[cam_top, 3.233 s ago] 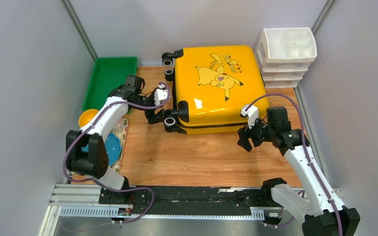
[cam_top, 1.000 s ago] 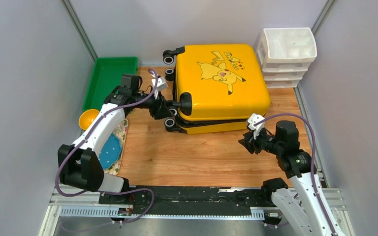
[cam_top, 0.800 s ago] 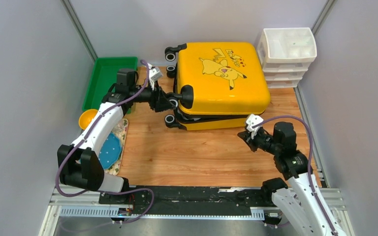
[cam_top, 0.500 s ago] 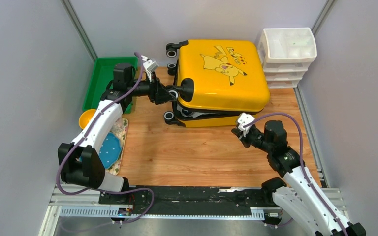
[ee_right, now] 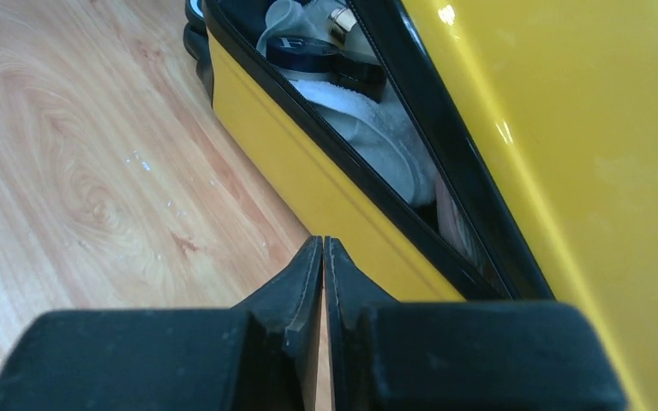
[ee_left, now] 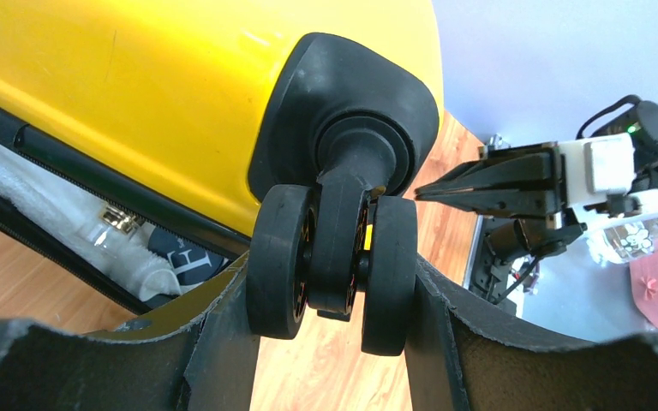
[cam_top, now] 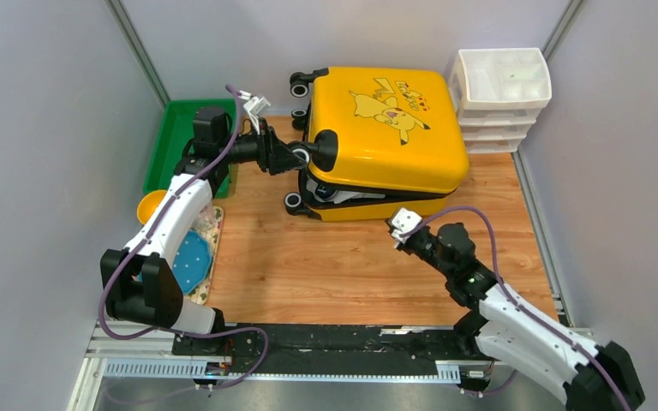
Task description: Open, take out, and arrange the luggage
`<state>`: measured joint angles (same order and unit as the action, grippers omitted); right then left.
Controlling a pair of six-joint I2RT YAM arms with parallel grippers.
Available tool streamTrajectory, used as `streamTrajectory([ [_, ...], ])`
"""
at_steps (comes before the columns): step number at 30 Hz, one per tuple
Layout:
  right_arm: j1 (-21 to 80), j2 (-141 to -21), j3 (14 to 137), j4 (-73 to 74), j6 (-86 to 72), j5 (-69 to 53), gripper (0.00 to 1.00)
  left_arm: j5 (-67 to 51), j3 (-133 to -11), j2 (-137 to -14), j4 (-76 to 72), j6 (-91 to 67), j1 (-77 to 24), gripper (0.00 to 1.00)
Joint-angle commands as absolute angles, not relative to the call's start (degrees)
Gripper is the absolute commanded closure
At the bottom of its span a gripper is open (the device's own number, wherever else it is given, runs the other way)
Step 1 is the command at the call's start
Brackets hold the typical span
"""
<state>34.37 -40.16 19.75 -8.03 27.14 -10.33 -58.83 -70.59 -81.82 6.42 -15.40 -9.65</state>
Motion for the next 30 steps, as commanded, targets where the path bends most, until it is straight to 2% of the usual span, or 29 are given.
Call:
streamTrajectory([
  [1, 37.44, -50.16, 20.39, -25.64, 31.19, 3.38, 0.93, -51.24, -75.5, -79.28, -10.37, -16.61, -8.09, 1.0],
  [4, 37.79, -57.27, 22.84, -33.38, 33.39, 13.4, 0.95, -51.42, -75.15, -78.75, -10.11, -16.26, -8.0, 1.0],
  [7, 37.71, -59.41, 23.82, -38.66, 36.47, 18.01, 0.93, -51.68, -74.19, -78.22, -10.11, -16.52, -7.91, 1.0],
  [14, 38.06, -55.89, 28.56, -38.14, 43.05, 19.6, 0.91, -51.24, -70.49, -76.82, -8.36, -16.79, -7.21, 1.0],
  [15, 37.8, -56.33, 29.26, -39.45, 44.11, 19.77, 0.91, -51.24, -70.4, -76.64, -7.91, -17.22, -7.03, 0.95],
  [16, 37.18, -56.86, 29.88, -39.81, 45.69, 19.6, 0.91, -51.94, -69.79, -76.38, -7.82, -17.57, -6.6, 0.95],
  [18, 37.0, -57.22, 31.37, -38.86, 46.23, 19.34, 0.91, -51.51, -69.17, -75.94, -8.26, -18.89, -6.24, 1.0],
  [20, 37.18, -54.42, 32.6, -32.21, 41.78, 12.86, 0.89, -50.63, -68.99, -75.94, -8.7, -19.42, -5.89, 1.0],
  [21, 37.18, -51.01, 33.39, -22.86, 39.49, 9.26, 0.89, -50.63, -69.26, -76.29, -8.79, -19.68, -5.8, 1.0],
  [22, 37.53, -49.24, 33.57, -18.76, 38.24, 0.88, 0.89, -50.1, -69.87, -76.38, -9.14, -19.69, -5.8, 1.0],
  [24, 39.8, -46.77, 30.34, -16.09, 40.85, -3.85, 0.9, -49.49, -71.36, -77.6, -8.88, -20.73, -5.71, 1.0],
  [27, 44.73, -45.87, 22.6, -21.93, 51.19, -4.14, 0.91, -49.39, -74.7, -79.53, -8.96, -22.84, -5.63, 1.0],
  [30, 46.93, -54.99, 19.69, -34.47, 60.07, 3.76, 0.99, -49.66, -76.11, -80.42, -9.93, -24.86, -5.62, 1.0],
])
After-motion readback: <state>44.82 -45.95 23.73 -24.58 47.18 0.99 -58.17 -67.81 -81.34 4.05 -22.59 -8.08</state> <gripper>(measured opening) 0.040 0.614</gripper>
